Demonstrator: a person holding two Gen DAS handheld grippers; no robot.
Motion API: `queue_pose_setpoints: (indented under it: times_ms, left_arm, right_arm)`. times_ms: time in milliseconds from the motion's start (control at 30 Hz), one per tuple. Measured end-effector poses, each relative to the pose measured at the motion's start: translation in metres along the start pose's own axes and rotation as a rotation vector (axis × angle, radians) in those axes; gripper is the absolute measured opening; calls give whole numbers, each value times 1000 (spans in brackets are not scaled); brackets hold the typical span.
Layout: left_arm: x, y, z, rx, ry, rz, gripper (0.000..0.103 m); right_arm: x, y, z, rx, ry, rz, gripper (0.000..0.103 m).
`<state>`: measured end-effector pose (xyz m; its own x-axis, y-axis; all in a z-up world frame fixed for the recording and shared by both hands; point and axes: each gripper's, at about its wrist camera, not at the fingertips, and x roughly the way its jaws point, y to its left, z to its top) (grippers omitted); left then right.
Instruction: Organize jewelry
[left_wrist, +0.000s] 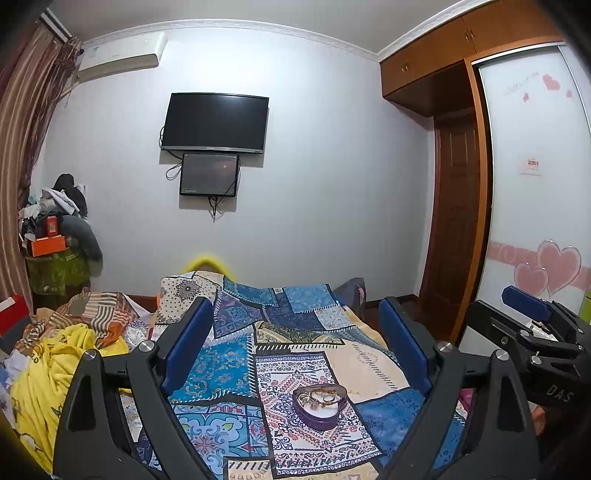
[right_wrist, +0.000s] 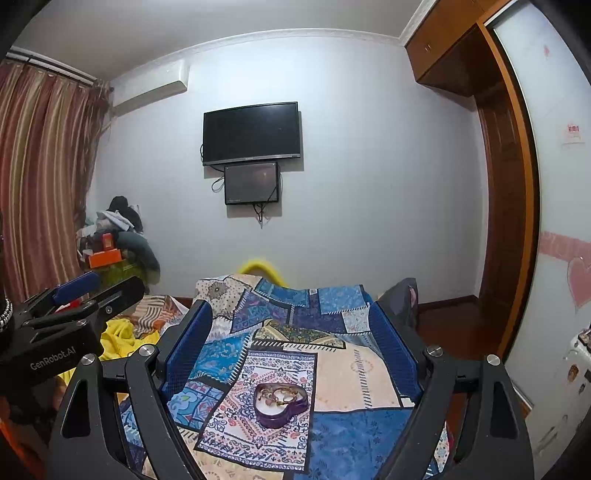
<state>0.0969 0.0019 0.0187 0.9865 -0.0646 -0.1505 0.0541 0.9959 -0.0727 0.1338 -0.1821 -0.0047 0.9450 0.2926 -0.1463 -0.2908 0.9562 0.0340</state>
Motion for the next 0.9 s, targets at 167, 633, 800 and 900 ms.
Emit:
queue_pose_setpoints:
  times_ms: [167,633,800,900]
  left_arm:
    - [0,-1,-1,6,1,-1,91]
    - [2,-5,-2,14,5,-2,91]
    - [3,-5,-3,11,12,-8,91]
    - [4,-4,-3,8,17,-12,91]
  right_arm:
    - [0,-1,0,3,6,0,84]
    - [0,-4,2,10,10,-3,84]
    - [0,-4,2,11,10,-2,84]
    - [0,-4,2,10,10,-3,84]
